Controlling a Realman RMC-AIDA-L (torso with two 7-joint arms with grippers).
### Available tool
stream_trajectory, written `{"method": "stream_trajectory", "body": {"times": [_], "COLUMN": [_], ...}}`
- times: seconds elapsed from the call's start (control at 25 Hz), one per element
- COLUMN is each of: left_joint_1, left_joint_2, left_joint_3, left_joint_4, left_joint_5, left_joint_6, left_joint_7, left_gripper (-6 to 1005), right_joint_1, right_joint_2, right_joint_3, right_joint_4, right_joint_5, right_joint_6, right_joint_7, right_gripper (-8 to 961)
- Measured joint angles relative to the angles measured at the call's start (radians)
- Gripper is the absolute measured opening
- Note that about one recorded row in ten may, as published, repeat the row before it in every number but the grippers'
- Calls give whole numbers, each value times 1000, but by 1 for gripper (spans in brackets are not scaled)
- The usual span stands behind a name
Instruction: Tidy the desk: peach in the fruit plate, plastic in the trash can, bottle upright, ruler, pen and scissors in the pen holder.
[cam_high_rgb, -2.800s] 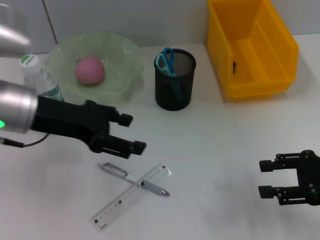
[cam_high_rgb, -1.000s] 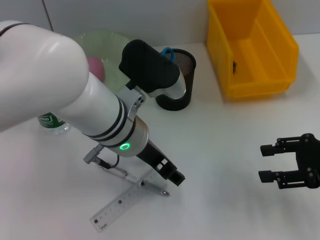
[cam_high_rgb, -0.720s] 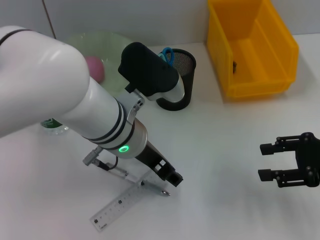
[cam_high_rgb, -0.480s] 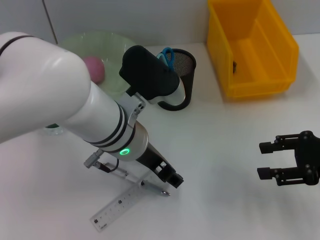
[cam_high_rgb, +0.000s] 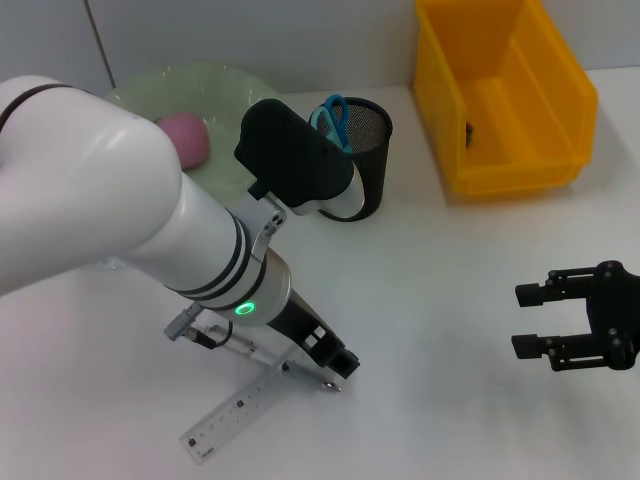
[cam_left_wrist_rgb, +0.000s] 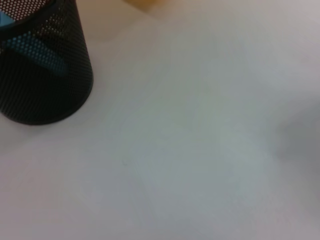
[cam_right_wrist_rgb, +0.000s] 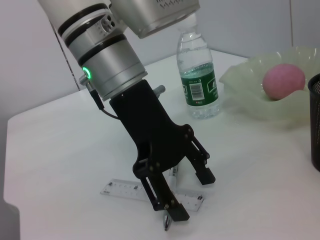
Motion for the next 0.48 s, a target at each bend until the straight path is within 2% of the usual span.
{"method": "stream_trajectory", "body": {"times": [0.48], "left_joint_1": [0], "left_joint_2": [0], "left_joint_3": [5], "left_joint_4": [-5], "left_joint_5": [3], "left_joint_6": [-3], "left_joint_7": [2], "left_gripper": [825], "right_joint_1": [0], "right_joint_2": [5], "right_joint_3": [0], "right_joint_4": [0], "right_joint_5": [0], "right_joint_6": [0], "right_joint_7": [0], "right_gripper": [675]}}
